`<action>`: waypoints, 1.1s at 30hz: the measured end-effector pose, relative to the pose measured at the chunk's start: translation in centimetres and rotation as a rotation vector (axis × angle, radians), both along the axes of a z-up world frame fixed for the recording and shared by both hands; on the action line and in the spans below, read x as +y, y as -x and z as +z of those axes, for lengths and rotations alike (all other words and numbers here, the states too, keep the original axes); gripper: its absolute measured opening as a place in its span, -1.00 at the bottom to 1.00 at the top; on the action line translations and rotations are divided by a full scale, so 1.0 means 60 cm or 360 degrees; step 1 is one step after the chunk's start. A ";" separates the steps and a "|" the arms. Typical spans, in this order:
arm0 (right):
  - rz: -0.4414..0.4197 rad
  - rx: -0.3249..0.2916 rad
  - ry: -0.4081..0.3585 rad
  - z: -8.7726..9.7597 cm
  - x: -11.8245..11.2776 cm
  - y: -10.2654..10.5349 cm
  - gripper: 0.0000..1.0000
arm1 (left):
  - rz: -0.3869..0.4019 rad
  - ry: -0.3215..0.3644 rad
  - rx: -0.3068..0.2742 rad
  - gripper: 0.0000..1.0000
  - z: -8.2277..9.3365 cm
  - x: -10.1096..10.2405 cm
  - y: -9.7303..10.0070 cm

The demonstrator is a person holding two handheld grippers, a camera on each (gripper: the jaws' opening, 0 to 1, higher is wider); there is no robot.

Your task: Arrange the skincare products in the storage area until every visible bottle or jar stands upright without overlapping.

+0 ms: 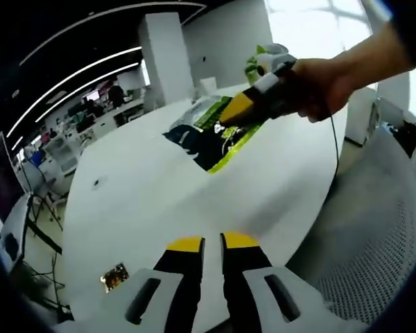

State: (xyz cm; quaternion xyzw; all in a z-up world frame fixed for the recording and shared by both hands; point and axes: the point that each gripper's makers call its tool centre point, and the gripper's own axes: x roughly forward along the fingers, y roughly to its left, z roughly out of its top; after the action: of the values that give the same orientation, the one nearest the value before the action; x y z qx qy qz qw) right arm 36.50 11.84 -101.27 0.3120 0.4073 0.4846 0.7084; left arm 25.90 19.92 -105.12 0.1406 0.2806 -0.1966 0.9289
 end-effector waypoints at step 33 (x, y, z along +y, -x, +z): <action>-0.0012 0.0145 0.0181 -0.086 0.018 -0.065 -1.00 | 0.0009 -0.0075 0.0073 -0.88 -0.022 0.003 0.002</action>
State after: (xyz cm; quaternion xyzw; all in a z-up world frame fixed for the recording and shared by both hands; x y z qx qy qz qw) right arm 40.43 12.94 -106.42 0.2947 0.4648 0.4433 0.7076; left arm 25.79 20.10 -106.45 0.1571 0.3069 -0.1904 0.9191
